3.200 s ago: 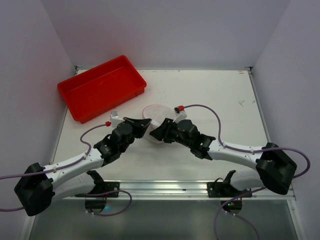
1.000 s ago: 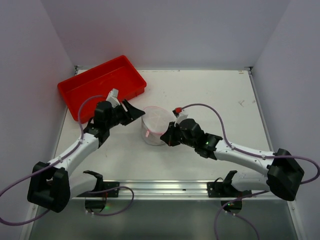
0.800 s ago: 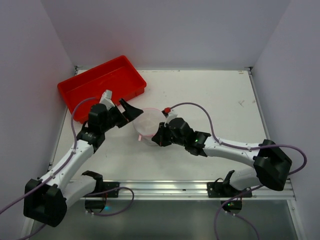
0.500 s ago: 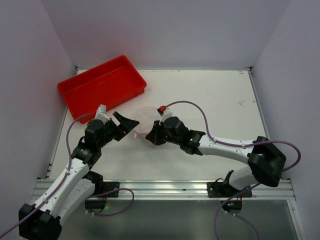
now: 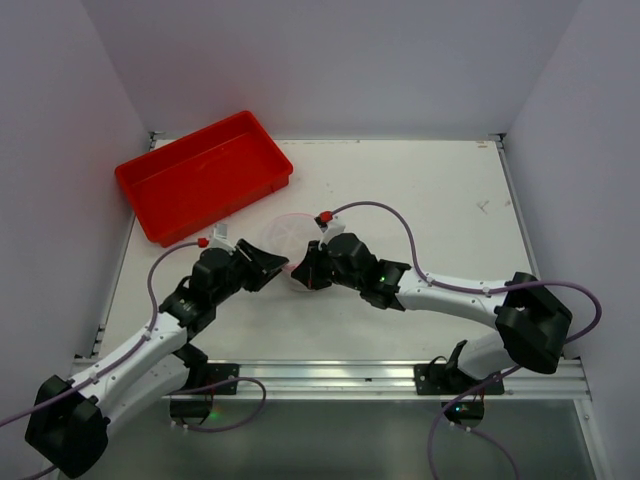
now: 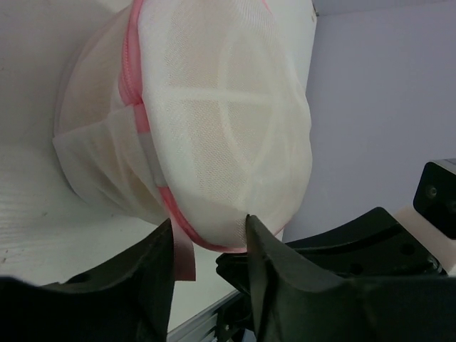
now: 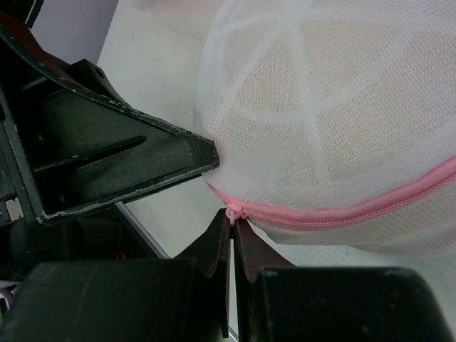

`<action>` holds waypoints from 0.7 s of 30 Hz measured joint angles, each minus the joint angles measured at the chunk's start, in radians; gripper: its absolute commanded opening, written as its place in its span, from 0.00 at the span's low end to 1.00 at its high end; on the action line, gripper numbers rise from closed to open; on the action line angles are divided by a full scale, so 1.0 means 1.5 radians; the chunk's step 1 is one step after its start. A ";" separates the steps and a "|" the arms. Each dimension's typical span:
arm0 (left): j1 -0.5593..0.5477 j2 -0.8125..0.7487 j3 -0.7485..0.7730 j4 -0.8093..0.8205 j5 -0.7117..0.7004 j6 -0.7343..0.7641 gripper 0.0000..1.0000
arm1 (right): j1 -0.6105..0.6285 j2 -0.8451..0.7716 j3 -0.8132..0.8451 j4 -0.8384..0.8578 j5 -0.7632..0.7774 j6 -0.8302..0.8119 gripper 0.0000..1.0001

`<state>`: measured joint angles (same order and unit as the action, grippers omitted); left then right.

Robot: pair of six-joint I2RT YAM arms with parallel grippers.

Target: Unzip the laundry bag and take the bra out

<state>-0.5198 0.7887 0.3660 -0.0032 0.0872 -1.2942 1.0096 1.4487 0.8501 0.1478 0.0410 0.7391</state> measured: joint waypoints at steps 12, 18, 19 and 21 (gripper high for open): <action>-0.006 0.054 0.029 0.036 -0.022 0.038 0.00 | -0.021 -0.094 -0.076 -0.035 0.043 -0.039 0.00; 0.080 0.163 0.119 0.038 0.100 0.211 0.00 | -0.054 -0.211 -0.122 -0.055 0.054 -0.091 0.00; 0.091 0.190 0.136 0.041 0.124 0.241 0.00 | -0.053 -0.217 -0.123 -0.055 0.052 -0.100 0.00; 0.104 0.238 0.164 0.045 0.163 0.287 0.00 | -0.054 -0.218 -0.124 -0.055 0.048 -0.114 0.00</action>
<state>-0.3634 1.1458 0.6117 0.0635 0.3309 -0.8635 0.9291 1.1210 0.6636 0.0658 0.1127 0.5682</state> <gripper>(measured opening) 0.024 0.012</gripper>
